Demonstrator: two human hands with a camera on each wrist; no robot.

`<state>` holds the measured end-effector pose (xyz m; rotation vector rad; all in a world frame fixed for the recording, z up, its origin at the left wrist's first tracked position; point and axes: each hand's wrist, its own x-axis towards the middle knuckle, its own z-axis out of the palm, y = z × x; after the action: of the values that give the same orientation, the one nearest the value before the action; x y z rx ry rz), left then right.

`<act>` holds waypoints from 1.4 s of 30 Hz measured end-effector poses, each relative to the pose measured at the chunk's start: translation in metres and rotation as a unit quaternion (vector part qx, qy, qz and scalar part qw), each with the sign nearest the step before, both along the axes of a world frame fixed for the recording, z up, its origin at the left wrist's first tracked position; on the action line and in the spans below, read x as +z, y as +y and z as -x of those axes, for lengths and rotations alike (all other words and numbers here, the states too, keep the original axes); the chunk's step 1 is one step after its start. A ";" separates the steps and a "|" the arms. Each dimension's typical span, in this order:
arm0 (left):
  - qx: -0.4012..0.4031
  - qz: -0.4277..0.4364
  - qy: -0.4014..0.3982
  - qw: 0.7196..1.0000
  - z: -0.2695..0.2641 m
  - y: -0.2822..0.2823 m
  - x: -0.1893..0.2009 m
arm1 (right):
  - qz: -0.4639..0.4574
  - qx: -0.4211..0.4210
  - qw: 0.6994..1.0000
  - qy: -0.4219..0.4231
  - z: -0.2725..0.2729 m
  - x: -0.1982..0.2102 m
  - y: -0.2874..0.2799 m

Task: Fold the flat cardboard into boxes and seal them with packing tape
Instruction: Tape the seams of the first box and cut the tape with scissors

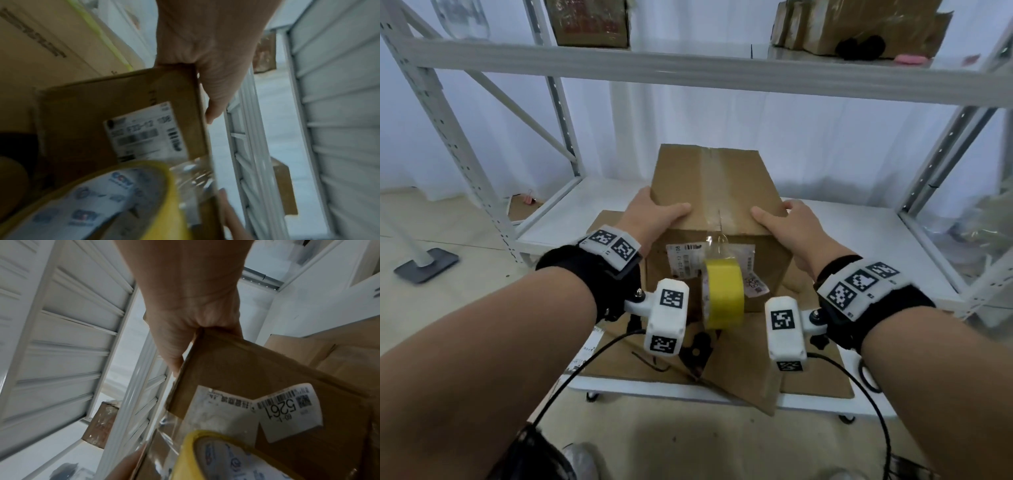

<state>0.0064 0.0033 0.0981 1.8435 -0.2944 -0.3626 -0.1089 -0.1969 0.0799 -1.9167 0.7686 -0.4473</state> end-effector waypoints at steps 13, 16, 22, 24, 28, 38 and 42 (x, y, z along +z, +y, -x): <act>-0.134 -0.309 -0.193 0.921 -0.007 0.006 -0.031 | 0.148 0.090 0.976 0.133 0.003 -0.022 0.030; -0.142 -0.339 -0.224 0.903 -0.006 -0.004 -0.026 | 0.180 0.101 0.966 0.155 0.001 -0.018 0.028; -0.130 -0.443 -0.233 0.856 0.001 -0.021 -0.024 | 0.257 0.137 0.933 0.213 -0.006 -0.012 0.033; -0.144 -0.456 -0.235 0.847 0.003 -0.019 -0.021 | 0.278 0.141 0.921 0.235 -0.007 -0.013 0.032; -0.236 -0.449 -0.289 0.812 0.001 -0.009 -0.028 | 0.305 0.151 0.913 0.225 -0.006 -0.018 0.033; -0.236 -0.319 -0.402 0.825 0.005 0.013 -0.043 | 0.383 0.219 0.880 0.175 0.014 -0.019 0.048; -0.254 -0.248 -0.402 0.844 0.005 0.025 -0.040 | 0.384 0.234 0.871 0.199 0.016 -0.017 0.049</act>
<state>0.0009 0.0279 0.0581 2.3426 -1.3988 0.0216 -0.1252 -0.1477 0.0632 -2.9095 0.3482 -0.0274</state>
